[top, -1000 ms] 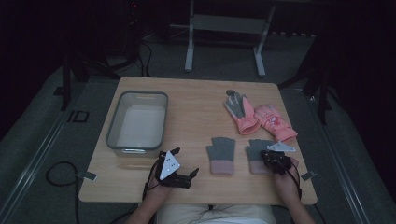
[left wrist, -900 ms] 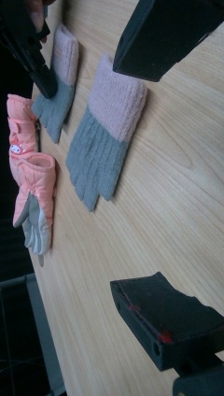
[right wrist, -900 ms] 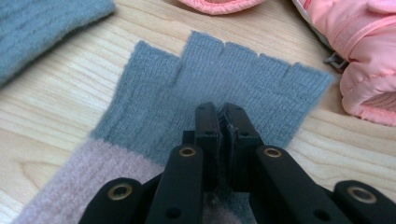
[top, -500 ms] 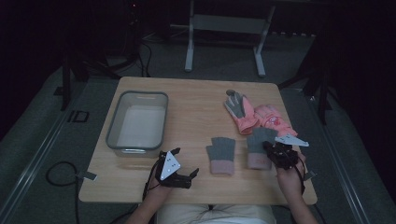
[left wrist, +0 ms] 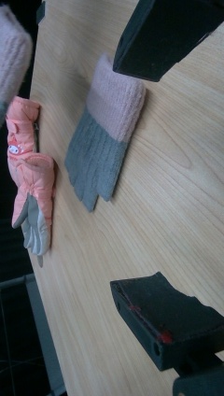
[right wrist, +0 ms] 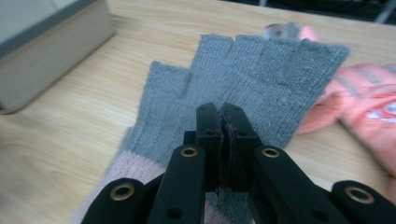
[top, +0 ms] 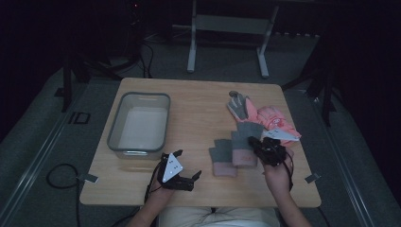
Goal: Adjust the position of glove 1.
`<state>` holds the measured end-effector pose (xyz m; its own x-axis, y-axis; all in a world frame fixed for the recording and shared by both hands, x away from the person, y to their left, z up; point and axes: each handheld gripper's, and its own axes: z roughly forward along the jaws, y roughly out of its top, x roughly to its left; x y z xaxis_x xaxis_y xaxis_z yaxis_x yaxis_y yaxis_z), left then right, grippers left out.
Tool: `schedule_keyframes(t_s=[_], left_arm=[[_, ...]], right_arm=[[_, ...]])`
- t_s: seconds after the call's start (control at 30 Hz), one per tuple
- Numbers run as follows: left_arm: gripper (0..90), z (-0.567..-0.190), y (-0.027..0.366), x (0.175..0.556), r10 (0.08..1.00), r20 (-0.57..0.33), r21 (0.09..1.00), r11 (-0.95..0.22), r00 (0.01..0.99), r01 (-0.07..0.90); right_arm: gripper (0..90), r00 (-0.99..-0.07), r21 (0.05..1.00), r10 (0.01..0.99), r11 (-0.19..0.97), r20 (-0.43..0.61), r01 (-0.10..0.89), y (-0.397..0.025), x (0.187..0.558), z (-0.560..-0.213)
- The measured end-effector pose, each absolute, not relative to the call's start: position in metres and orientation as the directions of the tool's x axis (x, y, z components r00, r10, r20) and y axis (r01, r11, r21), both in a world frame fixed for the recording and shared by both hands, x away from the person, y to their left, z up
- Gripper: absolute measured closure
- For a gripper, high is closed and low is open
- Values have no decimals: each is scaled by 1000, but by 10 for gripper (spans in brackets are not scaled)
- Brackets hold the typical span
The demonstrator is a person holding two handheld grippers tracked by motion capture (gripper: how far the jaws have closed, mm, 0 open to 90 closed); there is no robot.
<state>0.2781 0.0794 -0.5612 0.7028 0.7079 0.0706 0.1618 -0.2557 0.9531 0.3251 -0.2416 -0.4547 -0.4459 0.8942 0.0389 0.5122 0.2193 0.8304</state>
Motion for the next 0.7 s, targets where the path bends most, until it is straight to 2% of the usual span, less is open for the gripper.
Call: schedule_keyframes(t_s=[0.33,0.7], left_arm=[[0,-561,80,279,704,68,951,-259,707,167],[0,-561,80,278,702,72,951,-261,709,163]], right_arm=[[865,-498,795,858,213,127,568,-206,330,-478],[865,-515,747,848,262,124,611,-195,341,-505]])
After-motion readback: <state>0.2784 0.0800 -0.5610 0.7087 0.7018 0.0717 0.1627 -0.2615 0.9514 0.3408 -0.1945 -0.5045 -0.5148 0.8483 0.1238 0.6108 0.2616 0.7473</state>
